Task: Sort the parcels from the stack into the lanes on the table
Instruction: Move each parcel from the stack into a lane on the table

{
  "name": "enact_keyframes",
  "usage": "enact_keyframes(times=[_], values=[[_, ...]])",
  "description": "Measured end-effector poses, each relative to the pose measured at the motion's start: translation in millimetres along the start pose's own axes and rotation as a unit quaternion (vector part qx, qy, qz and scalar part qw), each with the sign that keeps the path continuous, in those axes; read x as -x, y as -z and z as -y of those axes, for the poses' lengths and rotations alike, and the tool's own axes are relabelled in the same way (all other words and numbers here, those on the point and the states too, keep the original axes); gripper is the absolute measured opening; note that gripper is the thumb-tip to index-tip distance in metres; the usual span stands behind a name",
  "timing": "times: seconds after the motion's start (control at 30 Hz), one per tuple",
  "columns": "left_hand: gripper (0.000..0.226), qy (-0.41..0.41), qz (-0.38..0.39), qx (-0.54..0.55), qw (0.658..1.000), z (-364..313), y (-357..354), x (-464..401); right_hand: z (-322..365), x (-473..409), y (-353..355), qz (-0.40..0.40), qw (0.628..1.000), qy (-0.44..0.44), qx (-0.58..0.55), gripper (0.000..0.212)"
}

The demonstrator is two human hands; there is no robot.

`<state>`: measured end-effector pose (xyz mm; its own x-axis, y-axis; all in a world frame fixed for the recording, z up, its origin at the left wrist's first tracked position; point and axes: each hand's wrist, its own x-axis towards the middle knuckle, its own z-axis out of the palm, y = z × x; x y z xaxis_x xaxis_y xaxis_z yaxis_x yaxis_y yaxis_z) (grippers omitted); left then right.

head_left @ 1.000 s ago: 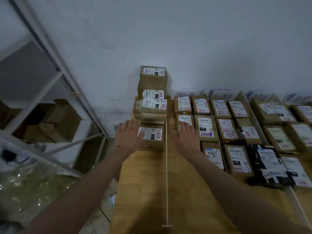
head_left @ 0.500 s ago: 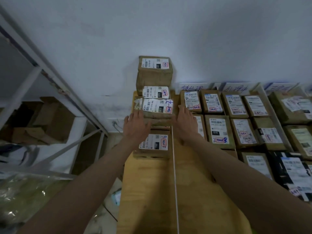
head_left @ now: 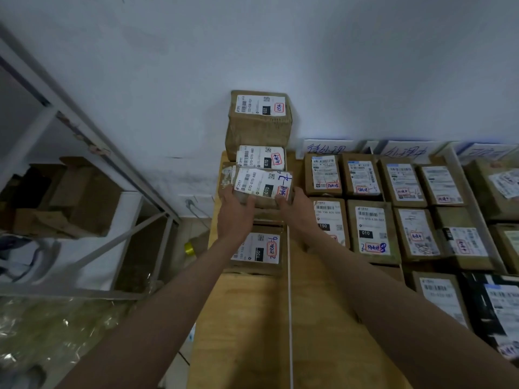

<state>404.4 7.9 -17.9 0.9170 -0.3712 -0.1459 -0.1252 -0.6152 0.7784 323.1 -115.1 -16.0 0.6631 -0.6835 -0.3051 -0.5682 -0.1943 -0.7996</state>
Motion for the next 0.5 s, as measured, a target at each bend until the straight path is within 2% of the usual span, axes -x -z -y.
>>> enact_keyframes(times=[0.1, 0.17, 0.27, 0.33, 0.4, 0.5], values=[[0.054, 0.038, -0.029, 0.131, 0.990, -4, 6, 2, 1, 27, 3, 0.005, 0.998, -0.005, -0.058, 0.070], [0.051, 0.037, -0.043, 0.155, 0.986, -3, 14, 1, 1, 48, 5, 0.043, 0.994, -0.016, -0.096, 0.080], [0.045, 0.016, -0.014, 0.108, 0.994, 1, 29, -2, -7, 69, 10, 0.072, 0.983, -0.062, -0.159, 0.067], [0.034, -0.003, 0.047, 0.085, 0.995, 0, 40, 0, -13, 78, 14, 0.071, 0.990, -0.058, -0.103, 0.055], [0.030, -0.026, 0.108, 0.064, 0.992, -1, 49, 3, -19, 84, 19, 0.066, 0.997, -0.032, -0.015, 0.055], [0.034, -0.057, 0.150, 0.033, 0.987, -5, 58, 11, -13, 96, 26, 0.113, 0.993, -0.022, -0.027, 0.047]])
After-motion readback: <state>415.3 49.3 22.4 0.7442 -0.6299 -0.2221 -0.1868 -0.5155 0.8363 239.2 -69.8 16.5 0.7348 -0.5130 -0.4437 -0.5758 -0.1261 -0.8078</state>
